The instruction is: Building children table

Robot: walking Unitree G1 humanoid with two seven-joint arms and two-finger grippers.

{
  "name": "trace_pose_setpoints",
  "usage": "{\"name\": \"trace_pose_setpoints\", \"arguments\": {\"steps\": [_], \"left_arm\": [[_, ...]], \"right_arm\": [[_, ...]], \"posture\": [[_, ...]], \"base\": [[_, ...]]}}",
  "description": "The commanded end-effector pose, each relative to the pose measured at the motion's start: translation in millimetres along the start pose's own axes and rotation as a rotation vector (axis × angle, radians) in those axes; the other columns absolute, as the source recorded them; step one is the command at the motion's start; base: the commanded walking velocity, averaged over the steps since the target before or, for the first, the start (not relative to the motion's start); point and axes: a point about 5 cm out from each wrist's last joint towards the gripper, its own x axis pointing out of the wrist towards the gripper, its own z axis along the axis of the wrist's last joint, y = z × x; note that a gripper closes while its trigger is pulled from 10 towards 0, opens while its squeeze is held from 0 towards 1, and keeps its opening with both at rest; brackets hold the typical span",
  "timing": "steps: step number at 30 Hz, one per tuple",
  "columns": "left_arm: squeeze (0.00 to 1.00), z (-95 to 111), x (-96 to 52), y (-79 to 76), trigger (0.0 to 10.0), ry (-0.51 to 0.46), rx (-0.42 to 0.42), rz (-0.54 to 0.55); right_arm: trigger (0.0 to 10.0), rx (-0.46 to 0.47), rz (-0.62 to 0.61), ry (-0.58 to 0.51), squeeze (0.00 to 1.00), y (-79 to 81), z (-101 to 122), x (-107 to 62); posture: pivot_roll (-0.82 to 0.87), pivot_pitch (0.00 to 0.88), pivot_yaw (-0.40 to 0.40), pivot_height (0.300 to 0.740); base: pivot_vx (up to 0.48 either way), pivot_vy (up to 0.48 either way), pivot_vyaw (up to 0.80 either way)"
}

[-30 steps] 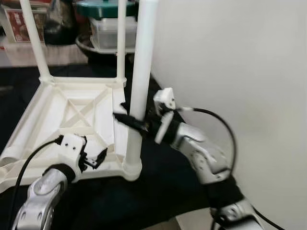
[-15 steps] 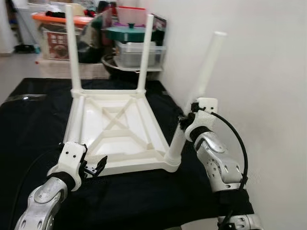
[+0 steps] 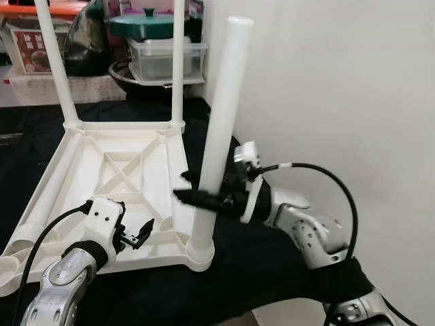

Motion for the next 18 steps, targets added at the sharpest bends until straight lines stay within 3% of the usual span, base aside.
{"name": "trace_pose_setpoints", "arguments": {"steps": [1, 2, 3, 4, 5, 6, 7, 8, 9, 11, 13, 14, 15, 17, 18], "left_arm": [[0.00, -3.2, -2.1, -2.6, 10.0, 0.012, -0.007, -0.005], [0.00, -3.2, -2.1, -2.6, 10.0, 0.012, -0.007, -0.005], [0.00, -3.5, -3.5, -2.0, 10.0, 0.013, -0.007, -0.003], [0.00, -4.3, -4.8, -1.7, 10.0, 0.016, -0.006, -0.002], [0.00, -4.3, -4.8, -1.7, 10.0, 0.016, -0.006, -0.002], [0.00, -5.1, -5.6, -1.8, 10.0, 0.020, -0.006, -0.002], [0.00, -5.6, -6.0, -1.8, 10.0, 0.022, -0.006, -0.003], [0.00, -5.6, -6.0, -1.8, 10.0, 0.022, -0.006, -0.003], [0.00, -5.7, -5.7, -2.3, 10.0, 0.022, -0.008, -0.004], [0.00, -5.7, -5.7, -2.3, 10.0, 0.022, -0.008, -0.004], [0.00, -5.6, -4.6, -3.8, 10.0, 0.021, -0.009, -0.008], [0.00, -5.6, -4.1, -4.6, 10.0, 0.020, -0.010, -0.011], [0.00, -5.6, -3.8, -5.2, 10.0, 0.020, -0.011, -0.014], [0.00, -5.6, -3.8, -5.2, 10.0, 0.020, -0.011, -0.014], [0.00, -5.7, -3.7, -5.4, 10.0, 0.021, -0.011, -0.016]], "right_arm": [[0.0, 0.004, -0.035, 0.040, 0.00, -2.1, -12.9, 8.2], [0.0, 0.004, -0.035, 0.040, 0.00, -2.1, -12.9, 8.2], [0.0, 0.020, -0.195, 0.067, 0.00, -16.3, -21.5, 11.4], [0.0, 0.042, -0.432, 0.096, 0.00, -36.6, -30.8, 7.7], [0.0, 0.042, -0.432, 0.096, 0.00, -36.6, -30.8, 7.7], [0.0, 0.069, -0.686, 0.110, 0.00, -55.4, -38.8, -4.6], [0.0, 0.090, -0.842, 0.120, 0.00, -65.3, -44.0, -14.2], [0.0, 0.090, -0.842, 0.120, 0.00, -65.3, -44.0, -14.2], [0.0, 0.112, -1.024, 0.133, 0.00, -73.7, -49.7, -30.1], [0.0, 0.112, -1.024, 0.133, 0.00, -73.7, -49.7, -30.1], [0.0, 0.101, -1.321, 0.142, 0.00, -75.2, -56.6, -61.0], [0.0, 0.108, -1.375, 0.129, 0.00, -68.8, -58.0, -65.6], [10.0, 0.105, -1.350, 0.116, 0.00, -62.6, -56.4, -63.4], [10.0, 0.105, -1.350, 0.116, 0.00, -62.6, -56.4, -63.4], [10.0, 0.092, -1.282, 0.079, 0.00, -56.4, -51.6, -56.0]], "posture": [[0.19, 0.000, -0.127, 0.740], [0.19, 0.000, -0.127, 0.740], [0.19, 0.000, -0.125, 0.740], [0.18, 0.000, -0.122, 0.740], [0.18, 0.000, -0.122, 0.740], [0.18, 0.000, -0.122, 0.740], [0.18, 0.000, -0.121, 0.740], [0.18, 0.000, -0.121, 0.740], [0.17, 0.000, -0.120, 0.740], [0.17, 0.000, -0.120, 0.740], [0.16, 0.000, -0.113, 0.740], [0.16, 0.000, -0.108, 0.740], [0.16, 0.000, -0.108, 0.740], [0.16, 0.000, -0.108, 0.740], [0.16, 0.000, -0.102, 0.740]], "base": [[0.000, 0.000, 0.00], [0.000, 0.000, 0.00], [0.000, 0.000, 0.00], [0.000, 0.000, 0.00], [0.000, 0.000, 0.00], [0.000, 0.000, 0.00], [0.000, 0.000, 0.00], [0.000, 0.000, 0.00], [0.000, 0.000, 0.00], [0.000, 0.000, 0.00], [0.000, 0.000, 0.00], [0.000, 0.000, 0.00], [0.000, 0.000, 0.00], [0.000, 0.000, 0.00], [0.000, 0.000, 0.00]]}}
